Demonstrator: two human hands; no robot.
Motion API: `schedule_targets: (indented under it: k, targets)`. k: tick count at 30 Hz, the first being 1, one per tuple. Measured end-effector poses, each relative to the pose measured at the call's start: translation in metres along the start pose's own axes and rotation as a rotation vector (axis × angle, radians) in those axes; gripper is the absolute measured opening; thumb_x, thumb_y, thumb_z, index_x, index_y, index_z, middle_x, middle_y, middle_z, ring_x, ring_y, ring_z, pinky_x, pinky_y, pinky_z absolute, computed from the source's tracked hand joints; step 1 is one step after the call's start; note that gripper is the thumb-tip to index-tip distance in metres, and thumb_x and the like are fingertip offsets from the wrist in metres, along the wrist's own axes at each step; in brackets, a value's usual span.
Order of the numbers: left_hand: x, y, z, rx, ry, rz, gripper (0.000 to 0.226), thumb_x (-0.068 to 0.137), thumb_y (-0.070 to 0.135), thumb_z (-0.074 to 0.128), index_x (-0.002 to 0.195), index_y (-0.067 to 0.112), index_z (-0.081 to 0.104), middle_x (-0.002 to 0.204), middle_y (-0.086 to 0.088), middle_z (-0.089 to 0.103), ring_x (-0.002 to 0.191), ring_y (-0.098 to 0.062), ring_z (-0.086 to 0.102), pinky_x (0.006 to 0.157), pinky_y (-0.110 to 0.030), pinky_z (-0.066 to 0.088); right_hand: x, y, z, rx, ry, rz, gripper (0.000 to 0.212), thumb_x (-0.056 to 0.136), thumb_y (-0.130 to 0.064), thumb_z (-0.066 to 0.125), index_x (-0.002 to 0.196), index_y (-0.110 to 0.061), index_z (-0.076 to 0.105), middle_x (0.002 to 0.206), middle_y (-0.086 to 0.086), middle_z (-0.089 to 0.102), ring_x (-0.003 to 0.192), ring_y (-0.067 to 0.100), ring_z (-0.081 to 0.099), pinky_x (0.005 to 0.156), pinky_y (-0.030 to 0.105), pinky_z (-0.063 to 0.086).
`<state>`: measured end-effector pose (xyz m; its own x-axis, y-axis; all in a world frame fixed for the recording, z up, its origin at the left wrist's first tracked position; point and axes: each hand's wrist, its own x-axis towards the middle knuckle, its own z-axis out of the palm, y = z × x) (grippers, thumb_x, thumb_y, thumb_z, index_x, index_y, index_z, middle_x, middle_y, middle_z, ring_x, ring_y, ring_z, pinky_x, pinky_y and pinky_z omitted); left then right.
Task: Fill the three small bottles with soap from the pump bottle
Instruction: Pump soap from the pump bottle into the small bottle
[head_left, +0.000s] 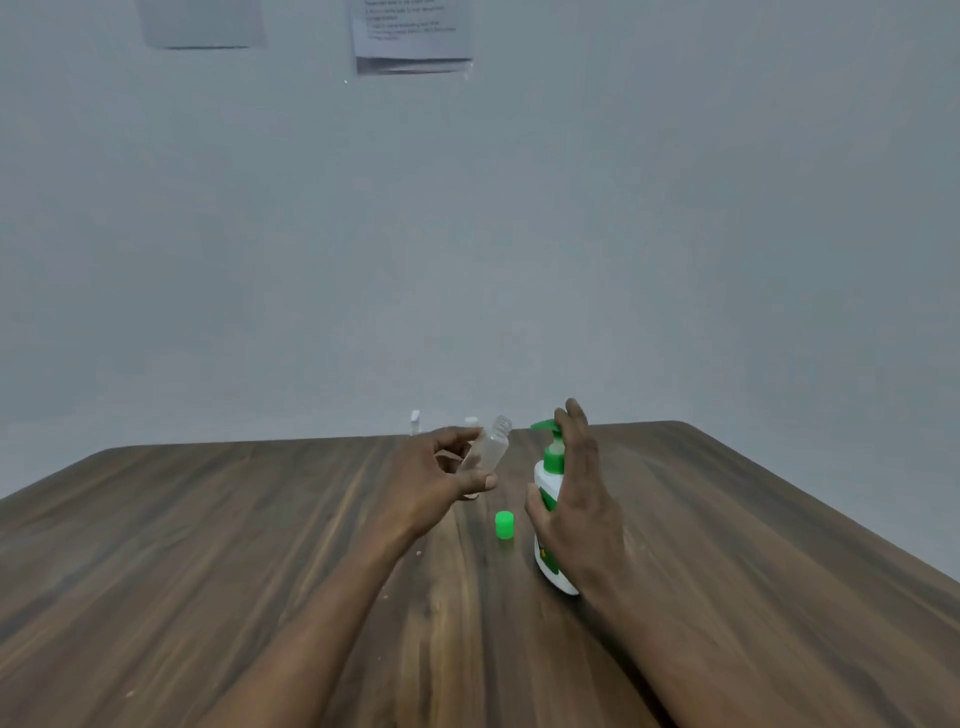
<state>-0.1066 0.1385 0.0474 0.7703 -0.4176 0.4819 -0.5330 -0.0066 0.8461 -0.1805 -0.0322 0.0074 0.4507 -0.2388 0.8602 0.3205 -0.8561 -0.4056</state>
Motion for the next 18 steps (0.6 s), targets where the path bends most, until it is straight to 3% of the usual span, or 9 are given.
schedule_targets:
  k: [2,6,8,10,12,18]
  targets:
    - [0.011,0.008,-0.008,0.042,-0.061,-0.023,0.045,0.065,0.005,0.092,0.104,0.019,0.074,0.099,-0.014,0.069,0.078,-0.02,0.065,0.064,-0.03,0.059,-0.001,-0.003,0.004,-0.018,0.015,0.04,0.094,0.076,-0.009,0.067,0.15,-0.033,0.014,0.156,-0.02,0.012,0.126,0.002,0.045,0.061,-0.006,0.032]
    - [0.025,0.008,-0.025,0.137,-0.26,-0.09,0.034,0.059,0.015,0.093,0.087,0.022,0.075,0.092,-0.007,0.074,0.079,-0.016,0.067,0.073,-0.036,0.057,-0.002,-0.004,0.006,-0.076,0.03,0.046,0.091,0.077,-0.012,0.066,0.149,-0.034,0.015,0.155,-0.019,0.013,0.116,0.006,0.053,0.052,-0.002,0.03]
    - [0.027,0.005,-0.027,0.159,-0.314,-0.107,0.031,0.061,0.014,0.091,0.087,0.022,0.075,0.087,0.004,0.075,0.079,-0.011,0.067,0.071,-0.033,0.056,-0.001,-0.004,0.003,-0.086,0.037,0.014,0.089,0.076,-0.012,0.066,0.149,-0.03,0.019,0.156,-0.019,0.011,0.115,0.005,0.054,0.061,0.002,0.036]
    - [0.028,0.004,-0.027,0.175,-0.354,-0.115,0.03,0.066,0.006,0.089,0.088,0.019,0.074,0.084,0.01,0.073,0.077,-0.009,0.066,0.069,-0.031,0.055,0.0,-0.005,0.002,-0.083,0.035,0.006,0.088,0.075,-0.01,0.066,0.148,-0.028,0.021,0.156,-0.019,0.012,0.118,0.006,0.052,0.065,0.015,0.048]
    - [0.031,0.006,-0.028,0.141,-0.378,-0.126,0.031,0.068,0.0,0.088,0.089,0.017,0.073,0.084,0.005,0.072,0.074,-0.009,0.066,0.067,-0.03,0.054,0.0,-0.006,0.002,-0.09,0.04,0.011,0.089,0.074,-0.01,0.066,0.148,-0.029,0.021,0.155,-0.019,0.016,0.115,0.005,0.052,0.065,0.021,0.051]
    - [0.038,0.013,-0.029,0.081,-0.44,-0.121,0.037,0.065,0.002,0.091,0.096,0.012,0.072,0.086,-0.005,0.072,0.071,-0.011,0.068,0.058,-0.023,0.054,0.003,-0.005,0.001,-0.13,0.008,-0.007,0.086,0.072,-0.013,0.064,0.146,-0.032,0.024,0.151,-0.017,0.021,0.109,0.003,0.051,0.058,0.024,0.051]
